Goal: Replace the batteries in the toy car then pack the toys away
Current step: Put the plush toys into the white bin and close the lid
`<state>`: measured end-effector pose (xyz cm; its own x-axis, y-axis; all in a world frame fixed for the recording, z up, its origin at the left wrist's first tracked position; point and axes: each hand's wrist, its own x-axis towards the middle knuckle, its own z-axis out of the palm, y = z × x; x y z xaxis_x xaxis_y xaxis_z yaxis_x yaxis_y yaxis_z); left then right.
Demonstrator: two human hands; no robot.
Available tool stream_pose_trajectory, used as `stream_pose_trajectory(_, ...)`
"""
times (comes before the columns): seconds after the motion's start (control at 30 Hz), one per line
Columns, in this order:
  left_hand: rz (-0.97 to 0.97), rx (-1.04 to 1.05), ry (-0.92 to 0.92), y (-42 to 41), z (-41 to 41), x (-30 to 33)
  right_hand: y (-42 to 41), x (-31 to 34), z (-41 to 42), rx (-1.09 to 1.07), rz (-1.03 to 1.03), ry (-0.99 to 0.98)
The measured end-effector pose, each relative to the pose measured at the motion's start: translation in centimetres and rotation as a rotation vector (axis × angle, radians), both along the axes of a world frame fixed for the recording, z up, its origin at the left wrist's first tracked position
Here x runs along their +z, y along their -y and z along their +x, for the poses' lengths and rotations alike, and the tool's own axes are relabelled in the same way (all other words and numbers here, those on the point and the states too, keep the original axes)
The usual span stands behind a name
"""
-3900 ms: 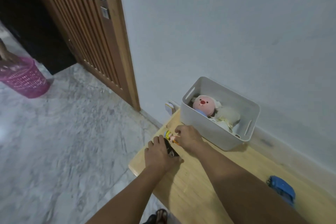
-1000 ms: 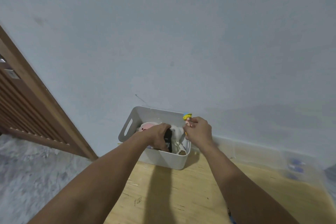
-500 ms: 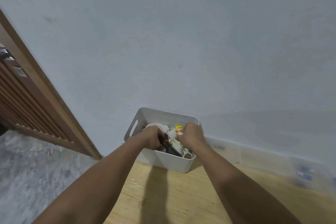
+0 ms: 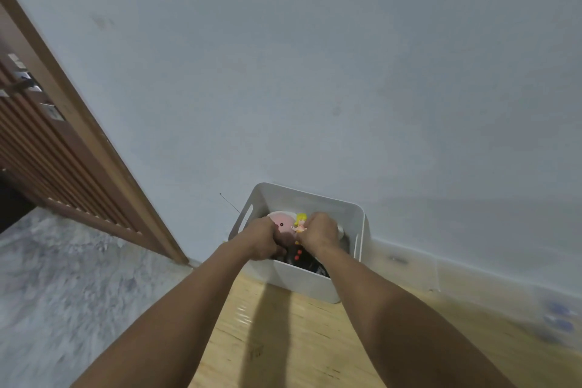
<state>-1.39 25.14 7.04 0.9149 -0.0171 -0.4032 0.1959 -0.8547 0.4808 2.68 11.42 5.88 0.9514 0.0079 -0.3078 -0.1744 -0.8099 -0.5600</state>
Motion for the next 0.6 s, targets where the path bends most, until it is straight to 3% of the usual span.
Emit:
stream_pose_trajectory(0.1, 0.021, 0.007, 0.024, 0.0, 0.3, -0.3, 0.0, 0.0, -0.2, 0.046, -0.121, 0.067)
stream_pose_trajectory(0.2, 0.011, 0.019, 0.045, 0.2, 0.6, -0.3, 0.7, 0.2, -0.1, 0.078, -0.105, 0.063)
stream_pose_trajectory(0.47, 0.146, 0.120, 0.150, -1.7, 1.3, 0.4, 4.7, 0.0, -0.4, 0.412, 0.149, -0.276)
stream_pose_trajectory(0.6, 0.163, 0.213, 0.219, -2.1, 2.1, 0.9, 4.3, 0.6, -1.0, 0.481, -0.007, -0.181)
